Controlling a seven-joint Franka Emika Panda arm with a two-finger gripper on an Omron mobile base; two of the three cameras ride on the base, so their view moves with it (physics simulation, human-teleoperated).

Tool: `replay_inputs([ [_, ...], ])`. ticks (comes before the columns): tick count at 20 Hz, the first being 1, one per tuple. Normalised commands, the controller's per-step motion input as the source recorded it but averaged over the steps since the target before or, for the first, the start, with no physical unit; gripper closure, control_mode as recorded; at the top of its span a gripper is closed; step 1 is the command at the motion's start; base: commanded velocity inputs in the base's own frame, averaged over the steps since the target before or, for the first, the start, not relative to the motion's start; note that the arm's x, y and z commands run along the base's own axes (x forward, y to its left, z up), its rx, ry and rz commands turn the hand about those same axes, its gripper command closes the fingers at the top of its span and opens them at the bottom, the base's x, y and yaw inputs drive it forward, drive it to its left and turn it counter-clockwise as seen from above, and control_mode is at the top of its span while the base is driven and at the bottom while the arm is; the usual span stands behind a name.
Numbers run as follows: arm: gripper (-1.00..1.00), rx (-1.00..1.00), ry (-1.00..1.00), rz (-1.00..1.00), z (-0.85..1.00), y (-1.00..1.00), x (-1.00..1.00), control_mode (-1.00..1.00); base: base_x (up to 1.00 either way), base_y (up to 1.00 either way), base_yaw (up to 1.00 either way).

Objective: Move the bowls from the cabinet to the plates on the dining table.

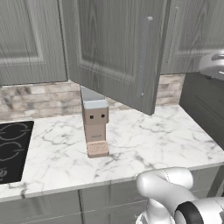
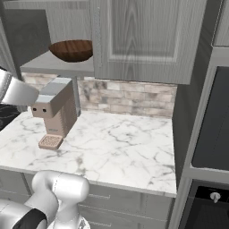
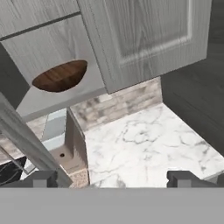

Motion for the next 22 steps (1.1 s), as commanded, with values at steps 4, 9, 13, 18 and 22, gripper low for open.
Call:
replay_inputs([
  [4,-1.00,0.06,0.10,-0.05,-0.25,-0.14,0.11,-1.00,0.00,0.00,0.00],
  [9,-1.00,0.21,0.02,-0.01,-0.56,-0.17,0.34,-1.00,0.00,0.00,0.00],
  [13,-1.00,0.30,0.00,0.00,-0.51,-0.21,0.42,-1.00,0.00,0.00,0.00],
  [18,-1.00,0.27,0.00,0.00,-0.02,-0.08,0.20,-1.00,0.00,0.00,0.00],
  [22,-1.00,0.25,0.00,0.00,0.00,0.00,0.08,-1.00,0.00,0.00,0.00],
])
